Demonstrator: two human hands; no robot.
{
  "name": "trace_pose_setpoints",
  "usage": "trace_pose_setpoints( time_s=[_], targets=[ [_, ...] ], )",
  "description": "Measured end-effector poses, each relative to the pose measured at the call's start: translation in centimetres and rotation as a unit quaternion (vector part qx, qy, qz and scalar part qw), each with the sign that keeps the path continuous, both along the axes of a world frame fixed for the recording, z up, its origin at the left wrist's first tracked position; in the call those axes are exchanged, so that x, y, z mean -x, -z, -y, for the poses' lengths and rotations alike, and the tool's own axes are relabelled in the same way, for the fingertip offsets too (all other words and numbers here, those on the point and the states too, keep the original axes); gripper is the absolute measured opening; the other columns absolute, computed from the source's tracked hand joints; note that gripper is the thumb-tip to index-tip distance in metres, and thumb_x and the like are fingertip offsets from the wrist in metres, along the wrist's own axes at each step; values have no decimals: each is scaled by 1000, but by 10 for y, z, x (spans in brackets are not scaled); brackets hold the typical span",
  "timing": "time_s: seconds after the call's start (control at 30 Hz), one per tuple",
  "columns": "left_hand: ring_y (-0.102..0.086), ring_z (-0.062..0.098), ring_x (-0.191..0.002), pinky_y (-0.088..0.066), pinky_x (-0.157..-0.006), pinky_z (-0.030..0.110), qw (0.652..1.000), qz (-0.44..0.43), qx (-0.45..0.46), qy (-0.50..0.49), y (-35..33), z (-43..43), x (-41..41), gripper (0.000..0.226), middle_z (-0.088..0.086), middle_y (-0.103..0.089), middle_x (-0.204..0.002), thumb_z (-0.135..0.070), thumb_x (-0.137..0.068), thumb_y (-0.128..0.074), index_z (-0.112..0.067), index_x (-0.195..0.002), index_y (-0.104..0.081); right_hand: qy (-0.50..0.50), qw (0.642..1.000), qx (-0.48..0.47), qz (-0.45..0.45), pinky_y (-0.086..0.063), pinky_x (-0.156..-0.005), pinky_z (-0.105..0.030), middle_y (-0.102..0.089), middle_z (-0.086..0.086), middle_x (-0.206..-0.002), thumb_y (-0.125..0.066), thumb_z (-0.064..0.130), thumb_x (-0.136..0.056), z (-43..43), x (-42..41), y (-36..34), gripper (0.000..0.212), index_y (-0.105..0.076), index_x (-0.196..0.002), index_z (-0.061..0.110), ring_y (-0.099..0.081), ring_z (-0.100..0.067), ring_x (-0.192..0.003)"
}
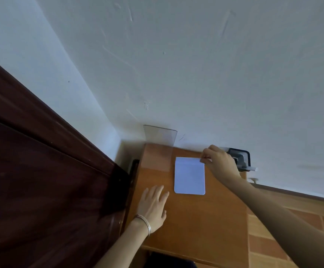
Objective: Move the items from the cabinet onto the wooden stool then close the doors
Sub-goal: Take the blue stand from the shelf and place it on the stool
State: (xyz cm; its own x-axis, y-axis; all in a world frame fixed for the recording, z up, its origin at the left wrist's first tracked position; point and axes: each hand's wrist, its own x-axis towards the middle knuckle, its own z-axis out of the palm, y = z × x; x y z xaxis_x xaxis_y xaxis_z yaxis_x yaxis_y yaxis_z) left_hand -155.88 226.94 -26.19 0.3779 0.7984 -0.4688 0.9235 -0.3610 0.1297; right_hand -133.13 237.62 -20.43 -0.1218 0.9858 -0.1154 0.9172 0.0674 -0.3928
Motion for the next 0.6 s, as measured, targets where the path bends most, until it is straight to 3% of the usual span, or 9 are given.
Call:
trace_pose_setpoints(
  time_s=[0.17,0.27,0.3,0.4,0.47,0.6],
  targets=[
    [0,25,-144,-1,-116,41,1000,-8,9,2,38,1,1,61,7,0,-158,-39,-98,-37,-23,-149,-9,12,998,-70,-2,-44,-47,-32,-60,-2,-82,-69,10,-80,3,-4,26,5,-65,-80,12,-59,-28,-66],
    [3,25,-144,0,-116,42,1000,-22,8,-2,64,3,4,65,8,6,-158,-43,-97,-36,-22,-150,-5,-8,982,-190,11,-47,-56,-34,-61,-8,-92,-72,3,-73,16,-3,33,22,-65,-93,9,-59,-30,-79],
    [-2,27,-144,-4,-115,43,1000,-19,1,-8,72,4,4,68,9,2,-158,-45,-95,-41,-21,-150,-10,-23,971,-236,19,-48,-62,-38,-60,-13,-98,-69,-1,-74,24,-1,35,29,-63,-101,7,-57,-31,-84],
    [-40,31,-131,-37,-103,49,999,24,-5,-32,94,9,7,78,15,-39,-145,-47,-71,-72,-12,-136,-47,-67,948,-309,11,-44,-77,-38,-57,-17,-106,-57,-9,-75,62,5,54,34,-60,-105,5,-53,-32,-94],
    [-45,32,-127,-45,-94,52,997,49,-33,-42,110,15,8,75,15,-46,-140,-46,-70,-71,-9,-132,-52,-92,959,-269,3,-44,-85,-39,-57,-15,-111,-55,-8,-77,92,9,82,32,-61,-105,5,-53,-31,-107],
    [-35,32,-134,-38,-102,54,996,54,-51,-56,128,16,8,69,14,-37,-147,-53,-85,-33,-12,-140,-39,-86,993,-78,35,-48,-92,-43,-52,-13,-132,-67,4,-78,126,14,144,44,-58,-120,10,-47,-30,-124]
  ],
)
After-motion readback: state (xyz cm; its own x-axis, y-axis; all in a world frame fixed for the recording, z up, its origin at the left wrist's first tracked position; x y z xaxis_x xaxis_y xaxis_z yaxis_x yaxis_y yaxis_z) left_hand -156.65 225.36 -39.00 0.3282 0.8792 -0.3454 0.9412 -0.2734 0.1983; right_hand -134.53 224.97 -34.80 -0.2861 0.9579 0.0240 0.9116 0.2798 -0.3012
